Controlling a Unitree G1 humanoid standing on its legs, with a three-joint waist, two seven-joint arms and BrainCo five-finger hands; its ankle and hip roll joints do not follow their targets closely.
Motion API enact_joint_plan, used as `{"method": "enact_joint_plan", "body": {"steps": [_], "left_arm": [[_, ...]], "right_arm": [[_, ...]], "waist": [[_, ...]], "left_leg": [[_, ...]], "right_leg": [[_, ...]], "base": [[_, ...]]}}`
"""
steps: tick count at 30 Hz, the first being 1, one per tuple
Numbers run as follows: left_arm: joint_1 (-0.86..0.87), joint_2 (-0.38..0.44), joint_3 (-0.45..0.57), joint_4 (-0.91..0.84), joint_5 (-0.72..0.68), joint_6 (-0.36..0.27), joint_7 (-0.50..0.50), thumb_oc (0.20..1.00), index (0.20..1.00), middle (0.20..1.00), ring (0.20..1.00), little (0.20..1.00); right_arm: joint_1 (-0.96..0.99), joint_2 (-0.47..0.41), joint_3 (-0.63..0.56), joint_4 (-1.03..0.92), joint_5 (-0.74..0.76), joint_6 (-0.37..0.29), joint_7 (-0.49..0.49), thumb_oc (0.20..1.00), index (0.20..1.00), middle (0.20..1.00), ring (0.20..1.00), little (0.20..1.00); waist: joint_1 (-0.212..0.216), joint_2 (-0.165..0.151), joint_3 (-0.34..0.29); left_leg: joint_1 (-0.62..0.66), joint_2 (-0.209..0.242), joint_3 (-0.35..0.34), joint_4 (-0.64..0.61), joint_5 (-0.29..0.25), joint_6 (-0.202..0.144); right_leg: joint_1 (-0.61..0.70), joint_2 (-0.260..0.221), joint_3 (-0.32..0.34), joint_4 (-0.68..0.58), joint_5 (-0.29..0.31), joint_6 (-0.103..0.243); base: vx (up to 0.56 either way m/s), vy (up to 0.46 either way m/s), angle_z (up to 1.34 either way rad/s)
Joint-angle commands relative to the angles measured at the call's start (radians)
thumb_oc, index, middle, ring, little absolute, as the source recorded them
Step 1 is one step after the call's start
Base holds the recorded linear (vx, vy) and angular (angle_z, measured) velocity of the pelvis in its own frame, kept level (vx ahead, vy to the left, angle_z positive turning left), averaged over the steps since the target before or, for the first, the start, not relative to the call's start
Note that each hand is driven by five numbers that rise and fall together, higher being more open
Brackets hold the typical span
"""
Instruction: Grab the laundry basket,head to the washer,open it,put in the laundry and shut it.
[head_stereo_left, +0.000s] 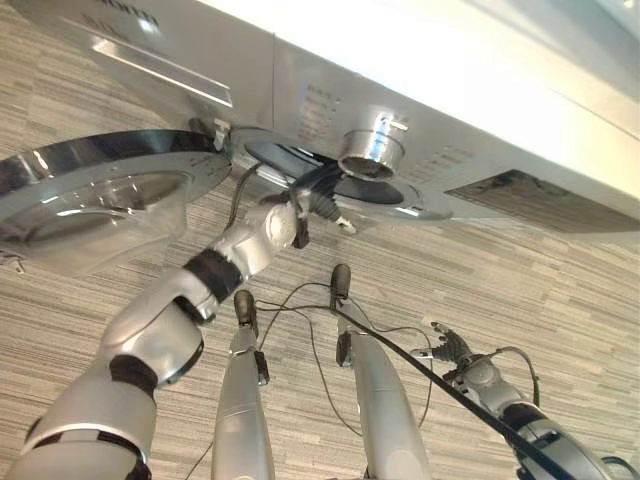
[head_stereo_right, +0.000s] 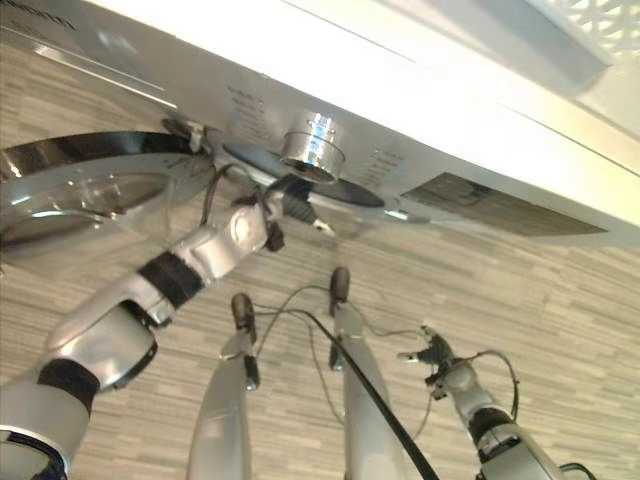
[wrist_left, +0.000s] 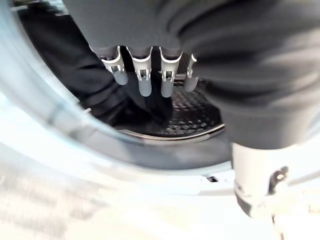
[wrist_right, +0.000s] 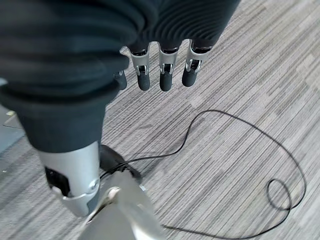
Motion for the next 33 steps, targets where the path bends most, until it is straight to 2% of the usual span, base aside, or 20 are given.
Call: {"method": "enact_joint_plan", "body": {"steps": [1, 3, 5, 6, 7, 11, 13, 14, 15, 16, 17, 19, 20, 21, 25, 27, 28, 30, 31, 33], "left_arm": [[0.07, -0.09, 0.041, 0.001, -0.023, -0.052, -0.014, 1.0, 1.0, 1.0, 1.0, 1.0], [0.186, -0.127, 0.061, 0.0, -0.009, -0.059, -0.015, 1.0, 1.0, 1.0, 1.0, 1.0], [0.3, -0.139, 0.073, -0.011, 0.017, -0.062, -0.018, 1.0, 1.0, 1.0, 1.0, 1.0], [0.301, -0.139, 0.073, -0.011, 0.017, -0.062, -0.018, 1.0, 1.0, 1.0, 1.0, 1.0], [0.358, -0.144, 0.082, -0.015, 0.057, -0.066, -0.009, 1.0, 1.0, 1.0, 1.0, 1.0], [0.433, -0.142, 0.097, -0.036, 0.08, -0.067, -0.021, 1.0, 1.0, 1.0, 1.0, 1.0], [0.498, -0.145, 0.128, -0.044, 0.069, -0.074, -0.033, 1.0, 1.0, 1.0, 1.0, 1.0], [0.5, -0.144, 0.128, -0.045, 0.069, -0.074, -0.033, 1.0, 1.0, 1.0, 1.0, 1.0], [0.551, -0.132, 0.149, -0.061, 0.056, -0.081, -0.043, 1.0, 1.0, 1.0, 1.0, 1.0], [0.553, -0.131, 0.15, -0.064, 0.056, -0.08, -0.044, 1.0, 1.0, 1.0, 1.0, 1.0], [0.588, -0.114, 0.172, -0.079, 0.049, -0.079, -0.047, 1.0, 1.0, 1.0, 1.0, 1.0], [0.602, -0.109, 0.179, -0.084, 0.047, -0.077, -0.051, 1.0, 1.0, 1.0, 1.0, 1.0], [0.644, -0.099, 0.197, -0.09, 0.038, -0.075, -0.058, 1.0, 1.0, 1.0, 1.0, 1.0], [0.644, -0.099, 0.197, -0.091, 0.038, -0.075, -0.058, 1.0, 1.0, 1.0, 1.0, 1.0], [0.738, -0.095, 0.251, -0.109, -0.022, -0.076, -0.055, 1.0, 1.0, 1.0, 1.0, 1.0], [0.776, -0.103, 0.281, -0.125, -0.053, -0.079, -0.054, 1.0, 1.0, 1.0, 1.0, 1.0], [0.784, -0.109, 0.279, -0.134, -0.066, -0.079, -0.052, 1.0, 1.0, 1.0, 1.0, 1.0], [0.798, -0.116, 0.301, -0.158, -0.097, -0.083, -0.048, 1.0, 1.0, 1.0, 1.0, 1.0], [0.79, -0.125, 0.318, -0.164, -0.127, -0.081, -0.036, 1.0, 1.0, 1.0, 1.0, 1.0], [0.787, -0.132, 0.329, -0.169, -0.144, -0.08, -0.025, 1.0, 1.0, 1.0, 1.0, 1.0]], "right_arm": [[0.077, -0.034, 0.004, 0.102, -0.03, 0.028, 0.022, 1.0, 1.0, 1.0, 1.0, 1.0], [0.086, -0.019, -0.005, 0.146, -0.052, 0.033, 0.022, 1.0, 1.0, 1.0, 1.0, 1.0], [0.112, -0.013, -0.031, 0.182, -0.076, 0.049, 0.026, 1.0, 1.0, 1.0, 1.0, 1.0], [0.113, -0.013, -0.031, 0.182, -0.076, 0.05, 0.026, 1.0, 1.0, 1.0, 1.0, 1.0], [0.142, -0.001, -0.058, 0.197, -0.089, 0.049, 0.025, 1.0, 1.0, 1.0, 1.0, 1.0], [0.176, 0.022, -0.093, 0.213, -0.106, 0.067, 0.035, 1.0, 1.0, 1.0, 1.0, 1.0], [0.199, 0.041, -0.131, 0.232, -0.101, 0.079, 0.049, 1.0, 1.0, 1.0, 1.0, 1.0], [0.201, 0.041, -0.131, 0.231, -0.101, 0.079, 0.049, 1.0, 1.0, 1.0, 1.0, 1.0], [0.209, 0.05, -0.156, 0.259, -0.09, 0.086, 0.061, 1.0, 1.0, 1.0, 1.0, 1.0], [0.21, 0.051, -0.155, 0.259, -0.09, 0.086, 0.061, 1.0, 1.0, 1.0, 1.0, 1.0], [0.201, 0.061, -0.16, 0.283, -0.086, 0.089, 0.063, 1.0, 1.0, 1.0, 1.0, 1.0], [0.201, 0.069, -0.158, 0.292, -0.089, 0.087, 0.066, 1.0, 1.0, 1.0, 1.0, 1.0], [0.208, 0.083, -0.154, 0.311, -0.101, 0.084, 0.072, 1.0, 1.0, 1.0, 1.0, 1.0], [0.208, 0.083, -0.154, 0.312, -0.101, 0.084, 0.072, 1.0, 1.0, 1.0, 1.0, 1.0], [0.22, 0.095, -0.162, 0.337, -0.105, 0.081, 0.063, 1.0, 1.0, 1.0, 1.0, 1.0], [0.208, 0.099, -0.143, 0.346, -0.125, 0.08, 0.048, 1.0, 1.0, 1.0, 1.0, 1.0], [0.202, 0.103, -0.125, 0.348, -0.14, 0.08, 0.034, 1.0, 1.0, 1.0, 1.0, 1.0], [0.2, 0.102, -0.101, 0.34, -0.158, 0.081, 0.027, 1.0, 1.0, 1.0, 1.0, 1.0], [0.206, 0.096, -0.09, 0.329, -0.168, 0.079, 0.026, 1.0, 1.0, 1.0, 1.0, 1.0], [0.213, 0.092, -0.088, 0.329, -0.168, 0.08, 0.024, 1.0, 1.0, 1.0, 1.0, 1.0]], "waist": [[-0.018, 0.061, -0.051], [0.001, 0.072, -0.04], [0.023, 0.095, -0.033], [0.023, 0.095, -0.028], [0.032, 0.112, -0.043], [0.037, 0.136, -0.079], [0.043, 0.159, -0.133], [0.044, 0.158, -0.134], [0.053, 0.172, -0.155], [0.053, 0.171, -0.156], [0.072, 0.196, -0.163], [0.079, 0.195, -0.174], [0.11, 0.19, -0.21], [0.109, 0.189, -0.212], [0.175, 0.155, -0.273], [0.219, 0.133, -0.291], [0.235, 0.121, -0.288], [0.244, 0.114, -0.285], [0.239, 0.116, -0.271], [0.234, 0.119, -0.263]], "left_leg": [[0.104, 0.024, -0.011, -0.004, -0.079, 0.036], [0.194, 0.003, 0.009, -0.006, -0.071, 0.051], [0.333, -0.015, 0.013, -0.002, -0.095, 0.062], [0.339, -0.015, 0.014, -0.004, -0.095, 0.062], [0.419, -0.028, 0.011, -0.01, -0.117, 0.072], [0.523, -0.074, 0.002, -0.036, -0.14, 0.098], [0.609, -0.129, 0.012, -0.083, -0.161, 0.123], [0.613, -0.13, 0.013, -0.088, -0.158, 0.125], [0.64, -0.15, 0.024, -0.108, -0.153, 0.138], [0.641, -0.151, 0.025, -0.11, -0.152, 0.139], [0.652, -0.133, 0.036, -0.135, -0.129, 0.152], [0.656, -0.129, 0.041, -0.149, -0.116, 0.156], [0.666, -0.119, 0.052, -0.183, -0.087, 0.161], [0.665, -0.119, 0.052, -0.185, -0.083, 0.161], [0.646, -0.116, 0.084, -0.224, -0.021, 0.154], [0.605, -0.102, 0.095, -0.235, 0.028, 0.132], [0.574, -0.091, 0.094, -0.234, 0.055, 0.121], [0.534, -0.066, 0.084, -0.232, 0.105, 0.092], [0.497, -0.041, 0.068, -0.243, 0.166, 0.059], [0.484, -0.029, 0.062, -0.258, 0.196, 0.045]], "right_leg": [[0.128, -0.007, 0.012, -0.024, -0.129, 0.079], [0.221, -0.025, 0.011, -0.032, -0.115, 0.076], [0.367, -0.043, 0.0, -0.019, -0.142, 0.08], [0.373, -0.043, -0.001, -0.02, -0.142, 0.08], [0.455, -0.06, -0.016, -0.011, -0.161, 0.087], [0.55, -0.091, -0.033, -0.01, -0.154, 0.104], [0.613, -0.139, -0.041, -0.066, -0.078, 0.144], [0.617, -0.14, -0.04, -0.072, -0.074, 0.146], [0.615, -0.172, -0.055, -0.09, -0.003, 0.173], [0.616, -0.172, -0.055, -0.092, -0.001, 0.174], [0.622, -0.144, -0.085, -0.03, -0.092, 0.153], [0.629, -0.131, -0.094, 0.006, -0.121, 0.144], [0.691, -0.09, -0.131, 0.071, -0.2, 0.131], [0.69, -0.089, -0.132, 0.069, -0.197, 0.13], [0.82, -0.03, -0.164, 0.077, -0.256, 0.123], [0.886, -0.001, -0.167, -0.029, -0.299, 0.108], [0.896, 0.018, -0.151, -0.071, -0.317, 0.084], [0.895, 0.051, -0.147, -0.128, -0.328, 0.057], [0.887, 0.083, -0.144, -0.15, -0.331, 0.033], [0.892, 0.097, -0.162, -0.165, -0.329, 0.023]], "base": [[0.08, 0.15, -0.12], [0.05, 0.172, -0.1], [0.08, 0.168, 0.04], [0.05, 0.17, 0.08], [0.03, 0.116, 0.13], [0.04, 0.231, 0.2], [0.03, 0.263, 0.09], [-0.07, 0.2, -0.03], [-0.06, 0.124, -0.05], [-0.23, 0.193, -0.14], [-0.17, 0.076, -0.23], [-0.15, 0.037, -0.35], [-0.09, -0.007, -0.38], [-0.11, -0.03, -0.52], [-0.17, -0.102, -0.27], [-0.28, -0.212, -0.39], [-0.26, -0.206, -0.49], [-0.34, -0.274, -0.2], [-0.3, -0.238, -0.02], [-0.25, -0.172, 0.15]]}}
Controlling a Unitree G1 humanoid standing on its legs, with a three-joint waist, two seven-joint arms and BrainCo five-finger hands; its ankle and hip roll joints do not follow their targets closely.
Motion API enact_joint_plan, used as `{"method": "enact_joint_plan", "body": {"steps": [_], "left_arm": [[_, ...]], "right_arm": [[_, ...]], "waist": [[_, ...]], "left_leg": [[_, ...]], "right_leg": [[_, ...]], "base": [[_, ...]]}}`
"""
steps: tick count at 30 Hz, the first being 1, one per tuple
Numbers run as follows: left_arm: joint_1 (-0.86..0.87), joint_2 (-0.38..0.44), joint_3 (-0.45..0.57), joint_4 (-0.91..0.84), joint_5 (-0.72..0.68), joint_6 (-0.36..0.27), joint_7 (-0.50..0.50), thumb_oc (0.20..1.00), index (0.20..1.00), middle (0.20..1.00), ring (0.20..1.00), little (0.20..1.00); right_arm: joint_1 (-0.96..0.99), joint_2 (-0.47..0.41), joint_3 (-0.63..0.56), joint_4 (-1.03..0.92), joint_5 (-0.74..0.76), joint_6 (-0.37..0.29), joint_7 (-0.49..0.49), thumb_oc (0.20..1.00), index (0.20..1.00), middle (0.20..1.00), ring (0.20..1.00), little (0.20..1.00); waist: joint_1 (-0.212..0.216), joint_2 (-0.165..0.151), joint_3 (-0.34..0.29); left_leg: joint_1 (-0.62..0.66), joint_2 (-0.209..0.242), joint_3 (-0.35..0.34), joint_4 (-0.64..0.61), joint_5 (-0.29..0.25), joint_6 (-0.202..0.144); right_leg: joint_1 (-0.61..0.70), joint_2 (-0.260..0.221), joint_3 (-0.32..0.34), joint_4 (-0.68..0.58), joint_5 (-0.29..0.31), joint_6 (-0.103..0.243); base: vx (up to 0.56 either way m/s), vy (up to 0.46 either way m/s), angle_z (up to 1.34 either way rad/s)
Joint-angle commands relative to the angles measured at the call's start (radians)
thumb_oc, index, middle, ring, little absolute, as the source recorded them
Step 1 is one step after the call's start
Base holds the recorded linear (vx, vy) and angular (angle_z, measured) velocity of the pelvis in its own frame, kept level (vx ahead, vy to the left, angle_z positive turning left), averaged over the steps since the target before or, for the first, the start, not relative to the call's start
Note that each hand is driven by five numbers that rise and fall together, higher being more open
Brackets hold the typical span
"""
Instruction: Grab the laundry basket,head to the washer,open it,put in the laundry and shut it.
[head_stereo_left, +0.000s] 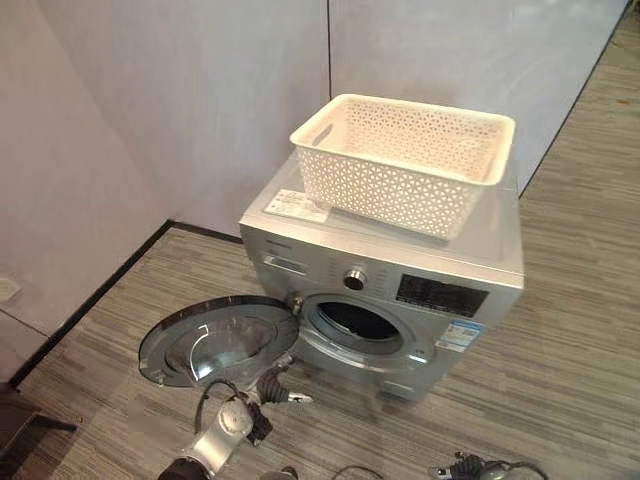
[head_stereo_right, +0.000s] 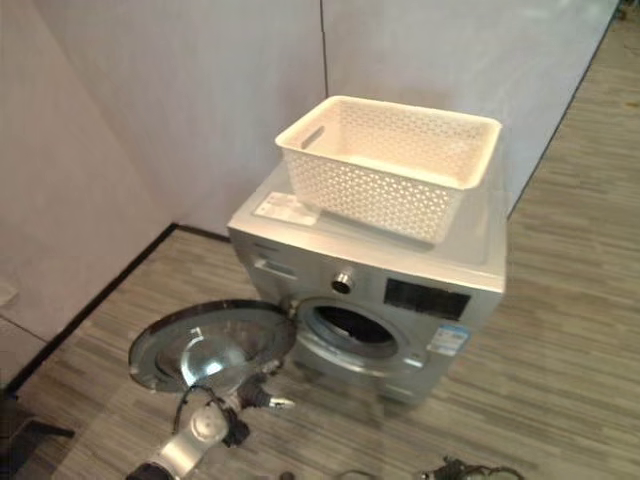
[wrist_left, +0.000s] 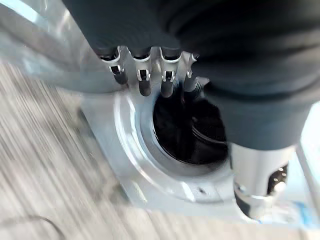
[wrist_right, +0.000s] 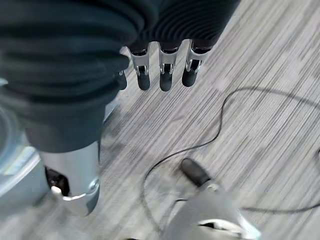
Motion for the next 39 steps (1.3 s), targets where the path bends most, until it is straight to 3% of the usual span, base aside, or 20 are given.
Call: {"method": "enact_joint_plan", "body": {"steps": [1, 2, 3, 5, 6, 8, 9, 10, 11, 13, 16, 17, 24, 25, 27, 29, 30, 33, 34, 39], "left_arm": [[-0.126, -0.031, 0.044, -0.081, -0.085, -0.047, 0.054, 1.0, 1.0, 1.0, 1.0, 1.0], [-0.126, -0.031, 0.045, -0.081, -0.086, -0.047, 0.054, 1.0, 1.0, 1.0, 1.0, 1.0], [-0.121, -0.038, 0.078, -0.083, -0.1, -0.051, 0.076, 1.0, 1.0, 1.0, 1.0, 1.0], [-0.103, -0.031, 0.111, -0.101, -0.108, -0.064, 0.092, 1.0, 1.0, 1.0, 1.0, 1.0], [-0.078, -0.029, 0.131, -0.115, -0.127, -0.068, 0.091, 1.0, 1.0, 1.0, 1.0, 1.0], [-0.078, -0.029, 0.131, -0.116, -0.127, -0.068, 0.091, 1.0, 1.0, 1.0, 1.0, 1.0], [-0.039, -0.019, 0.162, -0.131, -0.116, -0.084, 0.104, 1.0, 1.0, 1.0, 1.0, 1.0], [-0.027, -0.026, 0.192, -0.128, -0.097, -0.1, 0.146, 1.0, 1.0, 1.0, 1.0, 1.0], [-0.027, -0.026, 0.192, -0.128, -0.097, -0.101, 0.146, 1.0, 1.0, 1.0, 1.0, 1.0], [-0.007, -0.029, 0.22, -0.134, -0.079, -0.108, 0.187, 1.0, 1.0, 1.0, 1.0, 1.0], [0.021, -0.004, 0.28, -0.129, -0.05, -0.101, 0.211, 1.0, 1.0, 1.0, 1.0, 1.0], [0.04, 0.039, 0.358, -0.127, -0.021, -0.098, 0.22, 1.0, 1.0, 1.0, 1.0, 1.0], [-0.007, 0.191, 0.496, -0.066, 0.091, -0.073, 0.297, 1.0, 1.0, 1.0, 1.0, 1.0], [-0.087, 0.27, 0.528, -0.02, 0.126, -0.051, 0.348, 1.0, 1.0, 1.0, 1.0, 1.0], [-0.182, 0.351, 0.541, 0.047, 0.16, -0.024, 0.387, 1.0, 1.0, 1.0, 1.0, 1.0], [-0.308, 0.438, 0.523, 0.132, 0.166, 0.012, 0.397, 1.0, 1.0, 1.0, 1.0, 1.0], [-0.455, 0.507, 0.461, 0.229, 0.165, 0.017, 0.412, 1.0, 1.0, 1.0, 1.0, 1.0], [-0.623, 0.55, 0.352, 0.34, 0.191, 0.018, 0.425, 1.0, 1.0, 1.0, 1.0, 1.0], [-0.781, 0.565, 0.242, 0.475, 0.176, 0.025, 0.416, 1.0, 1.0, 1.0, 1.0, 1.0], [-0.978, 0.57, 0.145, 0.671, 0.109, 0.022, 0.389, 1.0, 1.0, 1.0, 1.0, 1.0]], "right_arm": [[-0.014, -0.043, 0.003, 0.011, -0.02, -0.002, -0.021, 1.0, 1.0, 1.0, 1.0, 1.0], [-0.014, -0.043, 0.004, 0.011, -0.02, -0.002, -0.021, 1.0, 1.0, 1.0, 1.0, 1.0], [-0.005, -0.05, -0.002, 0.014, -0.019, -0.004, -0.021, 1.0, 1.0, 1.0, 1.0, 1.0], [0.008, -0.056, -0.005, 0.018, -0.019, -0.008, -0.021, 1.0, 1.0, 1.0, 1.0, 1.0], [0.024, -0.062, -0.015, 0.027, -0.018, -0.007, -0.023, 1.0, 1.0, 1.0, 1.0, 1.0], [0.024, -0.062, -0.014, 0.027, -0.018, -0.007, -0.023, 1.0, 1.0, 1.0, 1.0, 1.0], [0.043, -0.057, -0.03, 0.039, -0.011, -0.009, -0.028, 1.0, 1.0, 1.0, 1.0, 1.0], [0.062, -0.042, -0.052, 0.047, 0.013, -0.012, -0.035, 1.0, 1.0, 1.0, 1.0, 1.0], [0.062, -0.042, -0.052, 0.047, 0.013, -0.012, -0.035, 1.0, 1.0, 1.0, 1.0, 1.0], [0.088, -0.036, -0.099, 0.048, 0.058, -0.021, -0.049, 1.0, 1.0, 1.0, 1.0, 1.0], [0.12, -0.046, -0.16, 0.057, 0.1, -0.026, -0.05, 1.0, 1.0, 1.0, 1.0, 1.0], [0.126, -0.045, -0.151, 0.051, 0.081, -0.02, -0.013, 1.0, 1.0, 1.0, 1.0, 1.0], [0.122, -0.049, -0.102, 0.012, 0.008, -0.021, 0.032, 1.0, 1.0, 1.0, 1.0, 1.0], [0.104, -0.057, -0.083, -0.008, -0.002, -0.024, 0.032, 1.0, 1.0, 1.0, 1.0, 1.0], [0.093, -0.062, -0.06, -0.029, -0.014, -0.03, 0.039, 1.0, 1.0, 1.0, 1.0, 1.0], [0.075, -0.075, -0.033, -0.046, -0.027, -0.028, 0.044, 1.0, 1.0, 1.0, 1.0, 1.0], [0.045, -0.093, -0.023, -0.056, -0.022, -0.03, 0.036, 1.0, 1.0, 1.0, 1.0, 1.0], [0.004, -0.117, -0.008, -0.064, -0.007, -0.038, 0.023, 1.0, 1.0, 1.0, 1.0, 1.0], [-0.033, -0.14, -0.002, -0.069, 0.007, -0.044, 0.002, 1.0, 1.0, 1.0, 1.0, 1.0], [-0.086, -0.126, 0.025, -0.079, 0.039, -0.045, -0.019, 1.0, 1.0, 1.0, 1.0, 1.0]], "waist": [[-0.01, 0.026, 0.05], [-0.012, 0.026, 0.05], [-0.014, 0.025, 0.066], [-0.01, 0.016, 0.073], [-0.021, 0.006, 0.068], [-0.021, 0.006, 0.069], [-0.029, 0.005, 0.052], [-0.045, 0.018, 0.03], [-0.046, 0.019, 0.029], [-0.075, 0.041, 0.017], [-0.099, 0.073, -0.007], [-0.099, 0.091, -0.021], [-0.101, 0.079, -0.041], [-0.102, 0.072, -0.038], [-0.108, 0.061, -0.031], [-0.118, 0.047, -0.009], [-0.127, 0.036, 0.023], [-0.14, 0.025, 0.051], [-0.157, 0.015, 0.069], [-0.173, -0.032, 0.078]], "left_leg": [[-0.127, -0.06, -0.012, -0.12, 0.118, -0.015], [-0.127, -0.06, -0.014, -0.121, 0.119, -0.015], [-0.127, -0.035, -0.061, -0.127, 0.136, -0.037], [-0.114, -0.027, -0.128, -0.1, 0.108, -0.039], [-0.081, 0.009, -0.141, -0.061, 0.081, -0.039], [-0.08, 0.01, -0.141, -0.06, 0.08, -0.039], [-0.025, 0.036, -0.182, -0.027, 0.066, -0.045], [0.053, 0.072, -0.195, -0.051, 0.043, -0.055], [0.052, 0.072, -0.196, -0.055, 0.048, -0.054], [0.082, 0.112, -0.17, -0.104, 0.09, -0.07], [0.125, 0.109, -0.129, -0.169, 0.084, -0.095], [0.141, 0.077, -0.141, -0.189, 0.036, -0.092], [0.159, 0.035, -0.112, -0.205, -0.012, -0.081], [0.156, 0.029, -0.103, -0.205, -0.028, -0.08], [0.142, 0.024, -0.098, -0.205, -0.034, -0.077], [0.113, 0.017, -0.099, -0.205, -0.032, -0.073], [0.055, 0.006, -0.107, -0.205, -0.022, -0.07], [-0.034, -0.006, -0.114, -0.205, -0.007, -0.069], [-0.105, -0.016, -0.113, -0.205, -0.002, -0.065], [-0.194, -0.036, -0.08, -0.205, 0.007, -0.051]], "right_leg": [[0.049, 0.034, -0.005, -0.019, -0.102, 0.011], [0.05, 0.035, -0.007, -0.02, -0.102, 0.011], [0.042, 0.038, -0.013, -0.015, -0.101, -0.007], [0.029, 0.026, -0.018, -0.012, -0.094, -0.015], [0.022, 0.007, -0.03, -0.009, -0.084, -0.018], [0.023, 0.008, -0.03, -0.009, -0.084, -0.018], [0.014, -0.001, -0.025, -0.011, -0.075, -0.015], [0.009, 0.0, -0.023, -0.01, -0.083, -0.015], [0.007, 0.0, -0.024, -0.011, -0.08, -0.015], [0.006, -0.001, -0.029, -0.013, -0.078, -0.011], [0.038, -0.016, -0.046, -0.047, -0.055, 0.007], [0.056, -0.043, -0.038, -0.07, -0.032, 0.026], [0.06, -0.081, -0.018, -0.085, 0.006, 0.059], [0.053, -0.089, -0.013, -0.088, 0.017, 0.071], [0.036, -0.096, -0.012, -0.092, 0.031, 0.082], [0.004, -0.104, -0.011, -0.092, 0.047, 0.093], [-0.052, -0.116, -0.007, -0.088, 0.066, 0.101], [-0.125, -0.132, -0.013, -0.087, 0.096, 0.111], [-0.187, -0.151, -0.008, -0.101, 0.134, 0.133], [-0.288, -0.176, 0.035, -0.121, 0.188, 0.157]], "base": [[-0.21, -0.136, 0.46], [-0.26, -0.117, 0.53], [-0.21, -0.059, 0.46], [-0.24, -0.02, 0.27], [-0.15, 0.025, -0.07], [-0.05, 0.04, -0.03], [-0.01, 0.131, 0.0], [-0.01, 0.132, -0.05], [0.0, 0.156, -0.1], [0.02, 0.155, 0.23], [0.12, 0.252, 0.59], [0.13, 0.291, 0.46], [0.1, 0.169, -0.07], [0.0, 0.132, -0.06], [-0.04, 0.13, 0.02], [-0.19, 0.106, -0.01], [-0.23, 0.095, 0.01], [-0.3, 0.121, 0.12], [-0.24, 0.141, 0.2], [-0.07, 0.163, -0.09]]}}
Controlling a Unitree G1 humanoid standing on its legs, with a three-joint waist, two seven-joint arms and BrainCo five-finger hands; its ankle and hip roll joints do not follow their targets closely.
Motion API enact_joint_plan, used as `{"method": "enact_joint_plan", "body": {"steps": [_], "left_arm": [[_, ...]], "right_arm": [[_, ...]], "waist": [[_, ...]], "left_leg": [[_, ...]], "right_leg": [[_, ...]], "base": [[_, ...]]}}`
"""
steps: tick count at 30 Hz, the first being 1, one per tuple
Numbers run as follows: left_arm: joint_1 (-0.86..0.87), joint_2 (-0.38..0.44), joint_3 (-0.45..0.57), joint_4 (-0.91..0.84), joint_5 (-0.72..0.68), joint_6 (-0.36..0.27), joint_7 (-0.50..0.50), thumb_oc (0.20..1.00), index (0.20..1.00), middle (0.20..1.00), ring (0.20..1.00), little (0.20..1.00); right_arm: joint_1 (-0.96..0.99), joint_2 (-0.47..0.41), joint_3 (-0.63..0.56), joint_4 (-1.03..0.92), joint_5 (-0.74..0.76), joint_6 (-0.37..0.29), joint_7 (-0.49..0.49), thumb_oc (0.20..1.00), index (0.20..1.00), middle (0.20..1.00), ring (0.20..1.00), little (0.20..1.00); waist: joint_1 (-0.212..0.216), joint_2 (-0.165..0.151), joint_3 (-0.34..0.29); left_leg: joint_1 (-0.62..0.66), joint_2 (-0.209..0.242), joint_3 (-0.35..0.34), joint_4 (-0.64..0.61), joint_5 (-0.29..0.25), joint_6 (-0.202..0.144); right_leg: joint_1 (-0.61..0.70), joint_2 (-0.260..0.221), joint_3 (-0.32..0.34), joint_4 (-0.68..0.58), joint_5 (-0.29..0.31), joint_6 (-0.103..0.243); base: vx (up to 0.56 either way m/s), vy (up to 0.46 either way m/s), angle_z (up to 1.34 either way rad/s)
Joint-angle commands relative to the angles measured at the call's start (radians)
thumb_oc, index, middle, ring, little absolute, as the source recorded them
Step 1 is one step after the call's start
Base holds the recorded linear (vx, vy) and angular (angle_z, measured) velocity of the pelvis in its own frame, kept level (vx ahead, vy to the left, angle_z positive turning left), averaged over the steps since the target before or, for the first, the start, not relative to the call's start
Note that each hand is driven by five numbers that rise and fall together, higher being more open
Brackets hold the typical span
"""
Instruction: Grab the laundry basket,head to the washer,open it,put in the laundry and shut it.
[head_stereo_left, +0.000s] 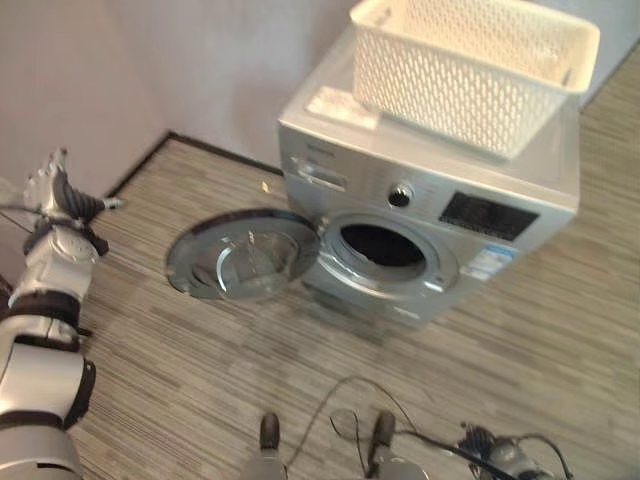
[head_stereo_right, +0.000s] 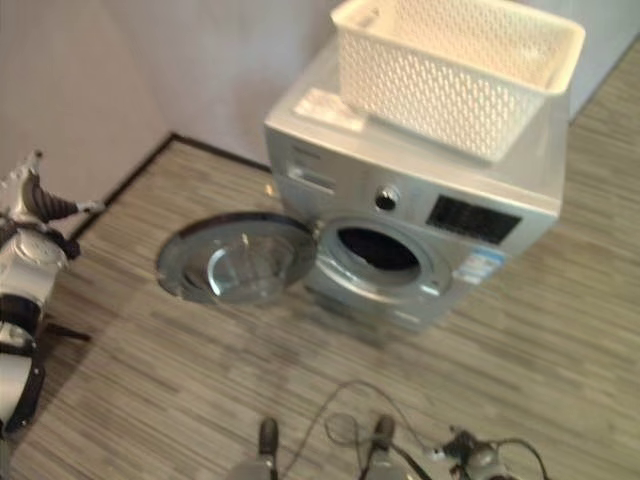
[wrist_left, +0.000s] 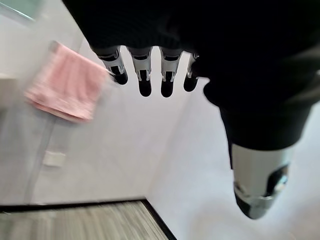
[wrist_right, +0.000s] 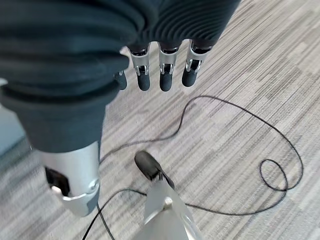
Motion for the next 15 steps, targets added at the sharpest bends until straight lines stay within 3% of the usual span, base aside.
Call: {"method": "enact_joint_plan", "body": {"steps": [1, 3, 4, 5, 6, 7, 8, 14, 15], "left_arm": [[-0.071, 0.029, 0.006, 0.061, -0.014, -0.013, 0.001, 1.0, 1.0, 1.0, 1.0, 1.0], [-0.143, 0.052, -0.041, 0.091, 0.0, -0.012, 0.013, 1.0, 1.0, 1.0, 1.0, 1.0], [-0.197, 0.051, -0.062, 0.115, -0.008, -0.012, 0.024, 1.0, 1.0, 1.0, 1.0, 1.0], [-0.199, 0.052, -0.063, 0.116, -0.009, -0.012, 0.024, 1.0, 1.0, 1.0, 1.0, 1.0], [-0.261, 0.057, -0.086, 0.152, -0.037, -0.015, 0.015, 1.0, 1.0, 1.0, 1.0, 1.0], [-0.263, 0.057, -0.088, 0.153, -0.038, -0.016, 0.015, 1.0, 1.0, 1.0, 1.0, 1.0], [-0.301, 0.065, -0.09, 0.19, -0.076, -0.02, 0.004, 1.0, 1.0, 1.0, 1.0, 1.0], [-0.292, 0.067, -0.062, 0.226, -0.154, -0.044, -0.014, 1.0, 1.0, 1.0, 1.0, 1.0], [-0.3, 0.063, -0.068, 0.224, -0.157, -0.048, -0.021, 1.0, 1.0, 1.0, 1.0, 1.0]], "right_arm": [[0.003, -0.019, 0.057, -0.009, 0.035, -0.007, -0.026, 1.0, 1.0, 1.0, 1.0, 1.0], [-0.001, 0.004, 0.094, -0.041, 0.054, -0.022, -0.021, 1.0, 1.0, 1.0, 1.0, 1.0], [-0.004, 0.022, 0.126, -0.077, 0.082, -0.037, -0.013, 1.0, 1.0, 1.0, 1.0, 1.0], [-0.004, 0.022, 0.125, -0.077, 0.082, -0.037, -0.013, 1.0, 1.0, 1.0, 1.0, 1.0], [-0.002, 0.029, 0.155, -0.114, 0.107, -0.048, -0.001, 1.0, 1.0, 1.0, 1.0, 1.0], [-0.002, 0.03, 0.155, -0.114, 0.107, -0.048, -0.001, 1.0, 1.0, 1.0, 1.0, 1.0], [-0.008, 0.031, 0.177, -0.151, 0.123, -0.057, 0.006, 1.0, 1.0, 1.0, 1.0, 1.0], [-0.051, 0.024, 0.233, -0.27, 0.109, -0.068, -0.015, 1.0, 1.0, 1.0, 1.0, 1.0], [-0.043, 0.02, 0.251, -0.298, 0.112, -0.072, -0.003, 1.0, 1.0, 1.0, 1.0, 1.0]], "waist": [[-0.009, 0.013, 0.005], [-0.015, -0.026, 0.023], [-0.02, -0.061, 0.039], [-0.02, -0.062, 0.039], [-0.026, -0.093, 0.05], [-0.026, -0.094, 0.05], [-0.03, -0.118, 0.061], [-0.043, -0.145, 0.089], [-0.045, -0.147, 0.093]], "left_leg": [[-0.037, 0.003, -0.009, -0.083, 0.02, 0.027], [-0.056, 0.008, 0.001, -0.083, 0.025, 0.029], [-0.078, 0.009, 0.002, -0.083, 0.032, 0.031], [-0.079, 0.008, 0.002, -0.083, 0.032, 0.031], [-0.104, 0.014, -0.001, -0.083, 0.039, 0.031], [-0.105, 0.014, -0.001, -0.083, 0.039, 0.031], [-0.129, 0.017, -0.002, -0.083, 0.046, 0.028], [-0.203, 0.028, -0.002, -0.083, 0.067, 0.024], [-0.203, 0.037, -0.01, -0.083, 0.048, 0.013]], "right_leg": [[0.035, -0.043, 0.056, 0.001, -0.083, 0.103], [0.006, -0.044, 0.07, 0.001, -0.071, 0.112], [-0.02, -0.044, 0.076, 0.001, -0.06, 0.115], [-0.021, -0.045, 0.076, 0.001, -0.06, 0.115], [-0.046, -0.045, 0.077, 0.001, -0.052, 0.118], [-0.047, -0.045, 0.077, 0.001, -0.052, 0.118], [-0.074, -0.042, 0.077, 0.001, -0.045, 0.121], [-0.156, -0.037, 0.085, 0.001, -0.022, 0.121], [-0.155, -0.028, 0.091, 0.001, -0.041, 0.128]], "base": [[-0.02, 0.111, -0.38], [-0.03, 0.056, -0.35], [-0.05, 0.013, -0.32], [-0.05, -0.008, -0.26], [-0.02, -0.011, -0.06], [-0.04, -0.033, -0.07], [-0.02, -0.021, -0.04], [-0.02, -0.021, 0.0], [-0.07, -0.074, 0.0]]}}
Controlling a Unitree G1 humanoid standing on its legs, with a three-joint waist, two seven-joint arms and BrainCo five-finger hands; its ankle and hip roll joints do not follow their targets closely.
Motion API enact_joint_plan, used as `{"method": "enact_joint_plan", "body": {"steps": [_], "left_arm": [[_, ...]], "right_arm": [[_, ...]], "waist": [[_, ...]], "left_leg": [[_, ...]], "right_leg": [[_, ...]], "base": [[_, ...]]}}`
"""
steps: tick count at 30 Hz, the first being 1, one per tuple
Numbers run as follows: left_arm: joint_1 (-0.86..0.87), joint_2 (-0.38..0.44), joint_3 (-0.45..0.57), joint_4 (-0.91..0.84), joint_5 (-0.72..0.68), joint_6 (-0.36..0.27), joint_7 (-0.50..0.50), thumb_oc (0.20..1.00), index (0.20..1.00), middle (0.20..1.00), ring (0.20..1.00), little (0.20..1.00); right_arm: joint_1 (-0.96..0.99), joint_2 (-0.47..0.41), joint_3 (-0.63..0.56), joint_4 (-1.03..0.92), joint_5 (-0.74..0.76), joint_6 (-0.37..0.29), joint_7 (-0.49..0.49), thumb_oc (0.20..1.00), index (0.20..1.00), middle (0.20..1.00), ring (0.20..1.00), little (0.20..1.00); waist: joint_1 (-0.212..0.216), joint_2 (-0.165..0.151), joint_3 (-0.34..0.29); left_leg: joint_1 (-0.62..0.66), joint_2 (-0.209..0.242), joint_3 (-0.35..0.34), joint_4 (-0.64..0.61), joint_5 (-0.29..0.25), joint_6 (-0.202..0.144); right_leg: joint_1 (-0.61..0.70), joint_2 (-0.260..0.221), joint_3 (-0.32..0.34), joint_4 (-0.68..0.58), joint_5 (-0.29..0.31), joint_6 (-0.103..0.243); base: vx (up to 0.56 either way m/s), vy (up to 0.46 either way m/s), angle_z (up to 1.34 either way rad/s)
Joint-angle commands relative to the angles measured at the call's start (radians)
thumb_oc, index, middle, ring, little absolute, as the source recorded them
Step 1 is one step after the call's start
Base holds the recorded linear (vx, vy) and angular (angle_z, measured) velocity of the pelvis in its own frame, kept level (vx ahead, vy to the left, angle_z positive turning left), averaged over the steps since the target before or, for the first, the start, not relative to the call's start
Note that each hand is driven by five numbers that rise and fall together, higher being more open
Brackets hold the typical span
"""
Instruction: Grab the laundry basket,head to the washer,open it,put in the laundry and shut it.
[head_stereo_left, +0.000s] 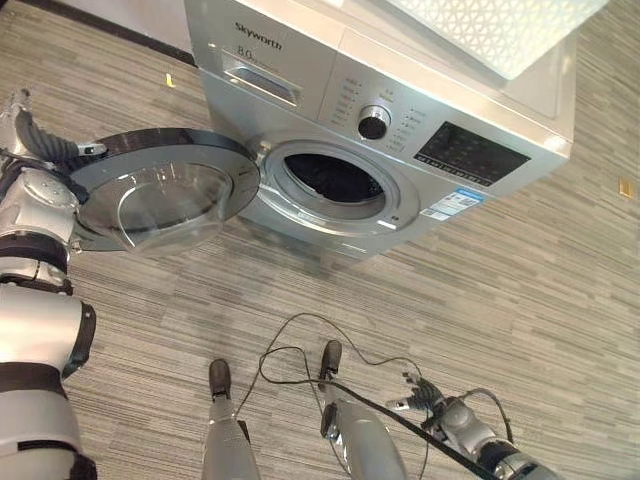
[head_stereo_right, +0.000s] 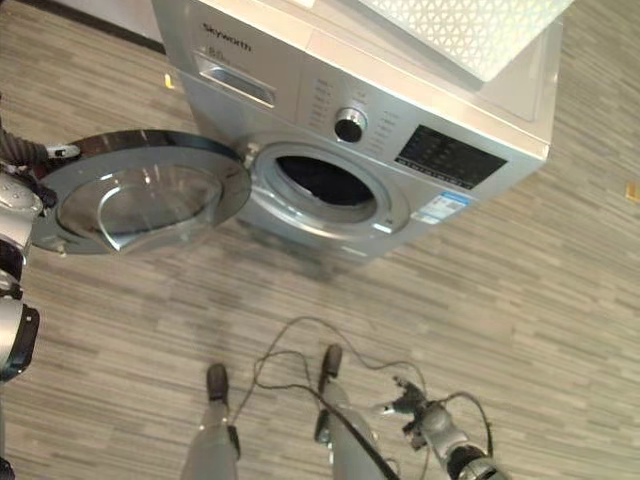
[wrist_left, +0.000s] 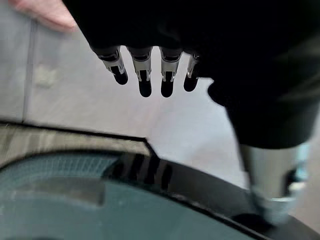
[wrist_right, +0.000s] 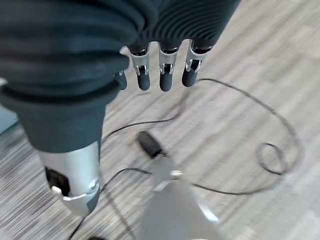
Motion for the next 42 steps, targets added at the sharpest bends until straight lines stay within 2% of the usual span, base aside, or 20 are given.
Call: {"method": "enact_joint_plan", "body": {"steps": [1, 2, 6, 7, 8, 9, 10, 11, 12, 13, 14, 15, 17, 18, 19, 20, 25, 34, 37, 42], "left_arm": [[-0.073, 0.036, -0.077, 0.064, -0.024, -0.029, -0.02, 1.0, 1.0, 1.0, 1.0, 1.0], [-0.041, 0.003, -0.096, 0.079, 0.026, -0.01, -0.047, 1.0, 1.0, 1.0, 1.0, 1.0], [0.002, -0.027, -0.082, 0.122, -0.004, 0.001, -0.105, 1.0, 1.0, 1.0, 1.0, 1.0], [0.036, -0.05, -0.081, 0.131, 0.009, 0.007, -0.117, 1.0, 1.0, 1.0, 1.0, 1.0], [0.092, -0.12, -0.079, 0.124, 0.035, 0.013, -0.127, 1.0, 1.0, 1.0, 1.0, 1.0], [0.093, -0.12, -0.079, 0.124, 0.036, 0.013, -0.127, 1.0, 1.0, 1.0, 1.0, 1.0], [0.189, -0.223, -0.043, 0.075, 0.038, 0.008, -0.118, 1.0, 1.0, 1.0, 1.0, 1.0], [0.19, -0.223, -0.042, 0.074, 0.038, 0.008, -0.118, 1.0, 1.0, 1.0, 1.0, 1.0], [0.293, -0.321, -0.009, 0.013, 0.014, -0.008, -0.101, 1.0, 1.0, 1.0, 1.0, 1.0], [0.294, -0.322, -0.008, 0.012, 0.014, -0.008, -0.101, 1.0, 1.0, 1.0, 1.0, 1.0], [0.415, -0.423, 0.012, -0.07, -0.027, -0.03, -0.091, 1.0, 1.0, 1.0, 1.0, 1.0], [0.415, -0.423, 0.012, -0.071, -0.027, -0.03, -0.091, 1.0, 1.0, 1.0, 1.0, 1.0], [0.54, -0.526, 0.019, -0.139, -0.06, -0.048, -0.093, 1.0, 1.0, 1.0, 1.0, 1.0], [0.646, -0.612, 0.011, -0.209, -0.095, -0.067, -0.105, 1.0, 1.0, 1.0, 1.0, 1.0], [0.647, -0.613, 0.011, -0.21, -0.095, -0.067, -0.104, 1.0, 1.0, 1.0, 1.0, 1.0], [0.729, -0.659, -0.016, -0.277, -0.107, -0.079, -0.124, 1.0, 1.0, 1.0, 1.0, 1.0], [0.848, -0.718, -0.038, -0.358, -0.214, -0.1, -0.175, 1.0, 1.0, 1.0, 1.0, 1.0], [1.034, -0.695, 0.059, -0.547, -0.432, -0.119, -0.241, 1.0, 1.0, 1.0, 1.0, 1.0], [1.039, -0.705, 0.048, -0.529, -0.393, -0.115, -0.254, 1.0, 1.0, 1.0, 1.0, 1.0], [0.992, -0.728, 0.008, -0.516, -0.364, -0.129, -0.24, 1.0, 1.0, 1.0, 1.0, 1.0]], "right_arm": [[0.023, -0.043, 0.037, -0.034, 0.026, -0.024, 0.01, 1.0, 1.0, 1.0, 1.0, 1.0], [0.031, -0.026, 0.042, 0.023, 0.019, -0.031, -0.002, 1.0, 1.0, 1.0, 1.0, 1.0], [0.035, -0.036, 0.044, 0.084, -0.037, -0.006, -0.009, 1.0, 1.0, 1.0, 1.0, 1.0], [0.036, -0.035, 0.044, 0.095, -0.047, 0.001, -0.008, 1.0, 1.0, 1.0, 1.0, 1.0], [0.027, -0.016, 0.039, 0.134, -0.043, 0.008, -0.011, 1.0, 1.0, 1.0, 1.0, 1.0], [0.027, -0.017, 0.039, 0.134, -0.043, 0.008, -0.011, 1.0, 1.0, 1.0, 1.0, 1.0], [0.032, 0.01, 0.023, 0.159, -0.038, 0.014, -0.024, 1.0, 1.0, 1.0, 1.0, 1.0], [0.033, 0.01, 0.023, 0.159, -0.038, 0.014, -0.024, 1.0, 1.0, 1.0, 1.0, 1.0], [0.038, 0.018, 0.003, 0.171, -0.041, 0.019, -0.038, 1.0, 1.0, 1.0, 1.0, 1.0], [0.039, 0.018, 0.004, 0.171, -0.041, 0.019, -0.038, 1.0, 1.0, 1.0, 1.0, 1.0], [0.033, 0.027, -0.017, 0.175, -0.045, 0.025, -0.049, 1.0, 1.0, 1.0, 1.0, 1.0], [0.033, 0.026, -0.017, 0.174, -0.045, 0.025, -0.049, 1.0, 1.0, 1.0, 1.0, 1.0], [0.026, 0.031, -0.041, 0.173, -0.044, 0.03, -0.054, 1.0, 1.0, 1.0, 1.0, 1.0], [0.018, 0.032, -0.067, 0.172, -0.045, 0.033, -0.057, 1.0, 1.0, 1.0, 1.0, 1.0], [0.019, 0.031, -0.067, 0.172, -0.045, 0.033, -0.057, 1.0, 1.0, 1.0, 1.0, 1.0], [0.021, 0.025, -0.073, 0.168, -0.065, 0.04, -0.053, 1.0, 1.0, 1.0, 1.0, 1.0], [0.027, 0.02, -0.071, 0.163, -0.087, 0.046, -0.04, 1.0, 1.0, 1.0, 1.0, 1.0], [0.081, -0.007, -0.15, 0.144, -0.034, 0.033, -0.037, 1.0, 1.0, 1.0, 1.0, 1.0], [0.102, -0.005, -0.146, 0.167, -0.049, 0.033, -0.026, 1.0, 1.0, 1.0, 1.0, 1.0], [0.135, 0.009, -0.116, 0.199, -0.087, 0.034, -0.023, 1.0, 1.0, 1.0, 1.0, 1.0]], "waist": [[0.003, -0.009, 0.018], [-0.003, -0.012, 0.023], [-0.015, -0.011, 0.018], [-0.017, -0.007, 0.015], [-0.016, 0.002, 0.007], [-0.016, 0.002, 0.007], [-0.008, 0.021, -0.004], [-0.008, 0.021, -0.004], [0.003, 0.044, -0.013], [0.003, 0.044, -0.012], [0.016, 0.071, -0.023], [0.016, 0.071, -0.023], [0.029, 0.094, -0.035], [0.038, 0.117, -0.048], [0.039, 0.117, -0.047], [0.042, 0.136, -0.062], [0.043, 0.17, -0.097], [0.037, 0.211, -0.153], [0.027, 0.219, -0.179], [0.021, 0.226, -0.198]], "left_leg": [[-0.07, -0.004, -0.049, -0.085, 0.058, 0.02], [-0.096, 0.0, -0.056, -0.085, 0.067, 0.016], [-0.111, 0.008, -0.061, -0.085, 0.074, 0.01], [-0.107, 0.008, -0.059, -0.085, 0.072, 0.011], [-0.092, 0.009, -0.053, -0.085, 0.067, 0.015], [-0.092, 0.009, -0.052, -0.085, 0.067, 0.015], [-0.063, 0.008, -0.043, -0.085, 0.059, 0.019], [-0.062, 0.008, -0.043, -0.085, 0.059, 0.019], [-0.028, 0.004, -0.032, -0.085, 0.051, 0.022], [-0.027, 0.004, -0.031, -0.085, 0.05, 0.022], [0.018, 0.001, -0.018, -0.085, 0.038, 0.026], [0.02, 0.001, -0.018, -0.085, 0.038, 0.026], [0.067, 0.0, -0.001, -0.085, 0.024, 0.029], [0.116, -0.003, 0.015, -0.085, 0.012, 0.033], [0.118, -0.002, 0.016, -0.085, 0.012, 0.033], [0.16, -0.001, 0.027, -0.085, 0.003, 0.036], [0.254, 0.011, 0.048, -0.085, -0.016, 0.039], [0.355, 0.052, 0.095, -0.085, -0.023, 0.024], [0.398, 0.077, 0.138, -0.085, -0.022, 0.016], [0.418, 0.089, 0.144, -0.085, -0.014, 0.01]], "right_leg": [[0.022, -0.072, 0.019, 0.0, -0.079, 0.132], [-0.005, -0.067, 0.02, 0.0, -0.076, 0.131], [-0.02, -0.059, 0.02, 0.0, -0.077, 0.13], [-0.017, -0.058, 0.022, 0.0, -0.08, 0.129], [-0.006, -0.059, 0.029, 0.0, -0.083, 0.126], [-0.005, -0.059, 0.029, 0.0, -0.083, 0.126], [0.014, -0.062, 0.036, 0.0, -0.088, 0.123], [0.015, -0.062, 0.036, 0.0, -0.089, 0.123], [0.042, -0.067, 0.039, 0.0, -0.096, 0.119], [0.043, -0.067, 0.039, 0.0, -0.096, 0.119], [0.083, -0.072, 0.042, 0.0, -0.108, 0.114], [0.084, -0.072, 0.042, 0.0, -0.108, 0.114], [0.122, -0.073, 0.048, 0.0, -0.119, 0.11], [0.16, -0.069, 0.055, 0.0, -0.133, 0.105], [0.161, -0.069, 0.056, 0.0, -0.133, 0.105], [0.193, -0.065, 0.063, 0.0, -0.145, 0.101], [0.258, -0.048, 0.087, 0.0, -0.173, 0.089], [0.31, 0.007, 0.159, 0.0, -0.204, 0.071], [0.326, 0.032, 0.192, 0.0, -0.219, 0.069], [0.354, 0.044, 0.185, 0.0, -0.236, 0.061]], "base": [[-0.05, -0.105, 0.02], [-0.1, -0.065, 0.09], [0.0, -0.046, 0.08], [0.0, 0.0, 0.0], [0.0, 0.0, 0.0], [0.04, 0.014, -0.06], [0.03, 0.013, -0.12], [0.06, 0.011, -0.14], [0.03, -0.002, -0.18], [0.1, 0.015, -0.14], [0.06, 0.016, -0.05], [0.1, 0.024, 0.02], [0.11, 0.007, 0.01], [0.12, 0.002, -0.02], [0.17, 0.001, -0.16], [0.08, -0.005, -0.29], [0.14, -0.063, -0.26], [0.07, -0.09, -0.27], [0.06, -0.078, -0.39], [0.04, -0.072, -0.26]]}}
